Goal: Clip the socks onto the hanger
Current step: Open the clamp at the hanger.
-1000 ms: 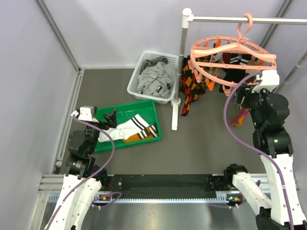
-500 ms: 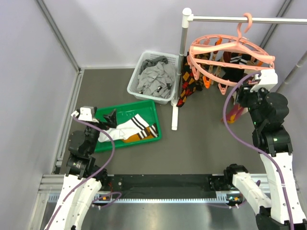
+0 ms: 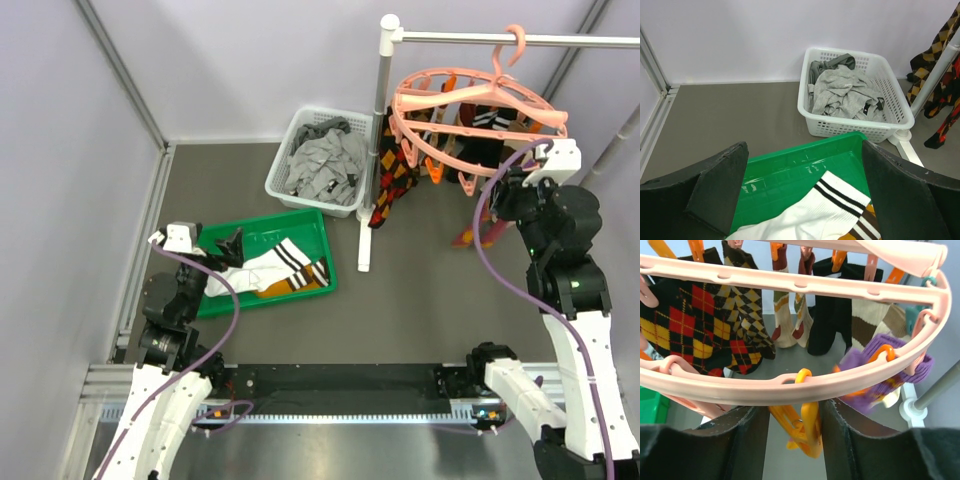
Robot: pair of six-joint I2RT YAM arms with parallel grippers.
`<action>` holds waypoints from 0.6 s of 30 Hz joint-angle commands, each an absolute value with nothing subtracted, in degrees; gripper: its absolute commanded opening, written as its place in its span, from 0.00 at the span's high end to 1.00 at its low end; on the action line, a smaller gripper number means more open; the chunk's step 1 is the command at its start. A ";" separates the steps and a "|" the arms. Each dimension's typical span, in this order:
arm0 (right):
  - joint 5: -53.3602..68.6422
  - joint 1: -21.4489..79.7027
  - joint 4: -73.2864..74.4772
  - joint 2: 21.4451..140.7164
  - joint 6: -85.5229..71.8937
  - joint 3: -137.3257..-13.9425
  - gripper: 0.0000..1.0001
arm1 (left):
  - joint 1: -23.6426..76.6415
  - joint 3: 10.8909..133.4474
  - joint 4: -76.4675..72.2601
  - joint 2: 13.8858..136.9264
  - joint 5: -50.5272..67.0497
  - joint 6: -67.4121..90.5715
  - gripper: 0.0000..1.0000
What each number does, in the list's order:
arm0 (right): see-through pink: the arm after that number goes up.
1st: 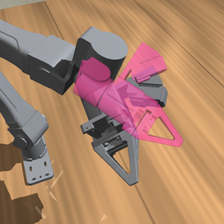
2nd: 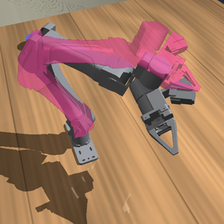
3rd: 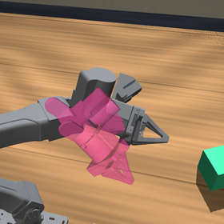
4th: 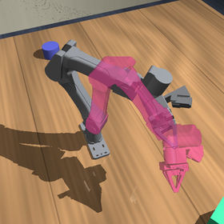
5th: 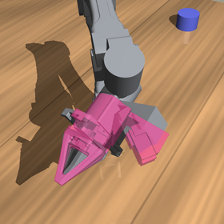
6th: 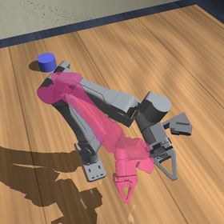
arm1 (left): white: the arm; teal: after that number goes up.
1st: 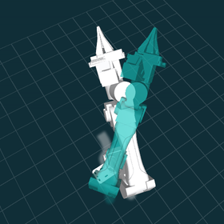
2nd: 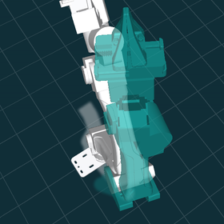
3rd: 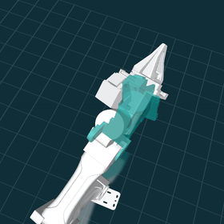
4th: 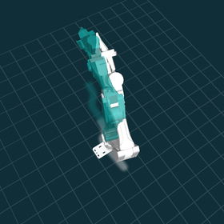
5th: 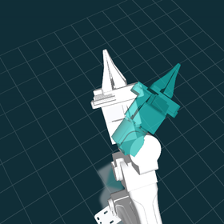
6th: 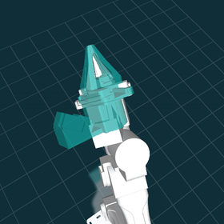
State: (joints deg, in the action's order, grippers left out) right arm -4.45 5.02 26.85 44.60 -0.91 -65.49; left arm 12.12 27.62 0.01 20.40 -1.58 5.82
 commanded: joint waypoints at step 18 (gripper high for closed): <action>-7.03 4.39 30.32 45.35 -4.04 -73.21 0.50 | 12.39 27.25 -2.81 19.78 -1.41 5.54 0.01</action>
